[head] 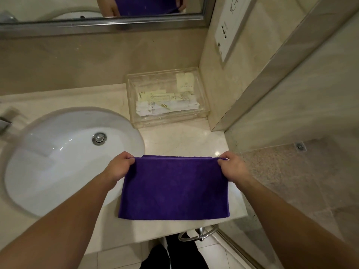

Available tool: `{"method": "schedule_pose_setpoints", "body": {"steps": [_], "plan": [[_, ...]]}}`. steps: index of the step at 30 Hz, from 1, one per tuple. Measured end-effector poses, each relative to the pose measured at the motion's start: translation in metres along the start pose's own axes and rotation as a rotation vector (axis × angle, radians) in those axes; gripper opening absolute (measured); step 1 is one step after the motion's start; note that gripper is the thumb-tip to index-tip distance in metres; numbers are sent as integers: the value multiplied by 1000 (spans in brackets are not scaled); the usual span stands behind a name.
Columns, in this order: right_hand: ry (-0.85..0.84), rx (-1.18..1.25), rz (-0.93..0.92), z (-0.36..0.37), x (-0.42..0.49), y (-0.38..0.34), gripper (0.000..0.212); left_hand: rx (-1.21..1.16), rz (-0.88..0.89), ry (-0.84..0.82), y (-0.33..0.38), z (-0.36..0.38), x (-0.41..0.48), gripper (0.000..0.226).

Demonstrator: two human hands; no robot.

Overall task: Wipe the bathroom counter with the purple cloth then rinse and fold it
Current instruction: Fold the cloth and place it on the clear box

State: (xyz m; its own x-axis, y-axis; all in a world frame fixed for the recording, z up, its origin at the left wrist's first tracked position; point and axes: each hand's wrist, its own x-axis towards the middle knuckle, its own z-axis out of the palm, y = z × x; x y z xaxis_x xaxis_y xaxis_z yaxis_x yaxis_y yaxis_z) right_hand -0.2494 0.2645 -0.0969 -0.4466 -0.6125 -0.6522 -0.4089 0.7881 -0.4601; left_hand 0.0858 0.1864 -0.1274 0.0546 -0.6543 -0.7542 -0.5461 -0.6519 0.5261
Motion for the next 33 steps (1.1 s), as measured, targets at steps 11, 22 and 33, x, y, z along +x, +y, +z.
{"method": "schedule_pose_setpoints", "body": {"steps": [11, 22, 33], "plan": [[-46, 632, -26, 1, -11, 3, 17, -231, -69, -36, -10, 9, 1, 16], [24, 594, -51, 1, -3, 3, 13, -496, -18, -16, -9, -1, -3, 17], [-79, 584, -66, -10, -1, -7, 33, -488, 59, -2, -5, -10, -9, 19]]}}
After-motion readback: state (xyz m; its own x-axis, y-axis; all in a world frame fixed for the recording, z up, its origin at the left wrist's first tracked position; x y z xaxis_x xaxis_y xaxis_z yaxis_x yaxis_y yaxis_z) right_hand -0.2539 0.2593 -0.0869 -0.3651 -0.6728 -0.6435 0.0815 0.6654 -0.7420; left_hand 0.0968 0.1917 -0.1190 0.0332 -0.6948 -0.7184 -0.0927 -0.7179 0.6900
